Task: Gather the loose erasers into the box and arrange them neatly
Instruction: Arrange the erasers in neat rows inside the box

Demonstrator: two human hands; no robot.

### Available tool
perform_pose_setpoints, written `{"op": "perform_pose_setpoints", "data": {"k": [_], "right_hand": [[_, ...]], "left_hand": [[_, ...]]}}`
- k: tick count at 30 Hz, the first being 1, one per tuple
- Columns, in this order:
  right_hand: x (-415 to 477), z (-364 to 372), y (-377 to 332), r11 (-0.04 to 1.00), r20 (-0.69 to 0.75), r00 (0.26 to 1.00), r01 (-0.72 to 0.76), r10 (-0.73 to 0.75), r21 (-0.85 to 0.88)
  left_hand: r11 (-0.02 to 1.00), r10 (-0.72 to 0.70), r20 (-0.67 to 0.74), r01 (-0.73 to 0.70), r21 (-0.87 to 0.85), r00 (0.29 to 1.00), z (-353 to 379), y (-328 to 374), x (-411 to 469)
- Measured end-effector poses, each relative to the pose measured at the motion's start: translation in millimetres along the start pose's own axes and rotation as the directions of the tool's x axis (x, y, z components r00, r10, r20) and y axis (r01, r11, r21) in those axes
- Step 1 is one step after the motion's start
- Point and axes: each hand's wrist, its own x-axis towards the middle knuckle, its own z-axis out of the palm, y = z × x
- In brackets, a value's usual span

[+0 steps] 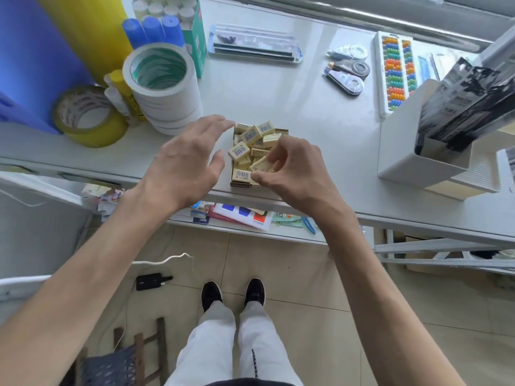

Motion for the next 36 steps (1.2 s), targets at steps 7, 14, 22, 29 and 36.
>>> {"op": "perform_pose_setpoints", "data": {"k": [7, 14, 22, 29, 36], "right_hand": [[-6.6, -8.5, 7.7, 0.998, -0.060, 0.997, -0.053, 0.056, 0.045], [-10.7, -4.7, 11.1, 1.000, -0.007, 1.000, -0.026, 0.025, -0.012], [-12.5, -1.2, 13.8, 1.000, -0.037, 0.999, -0.015, 0.015, 0.005], [-12.3, -1.6, 17.0, 0.998, -0.072, 0.996, -0.060, 0.059, -0.009], [-15.4, -2.7, 15.4, 0.998, -0.064, 0.996, -0.060, 0.060, -0.002]], "left_hand": [[0.998, 0.032, 0.004, -0.032, 0.063, 0.999, 2.1, -3.7, -5.3], [0.991, 0.070, 0.015, -0.072, 0.113, 0.997, 4.0, -4.8, -4.4], [0.970, 0.150, 0.053, -0.157, 0.187, 0.987, -1.0, -10.4, -6.5], [0.949, 0.184, 0.088, -0.200, 0.242, 0.979, 2.7, -4.9, -8.5], [0.954, 0.049, 0.050, -0.062, 0.294, 0.998, 12.2, 6.6, -12.0]]}}
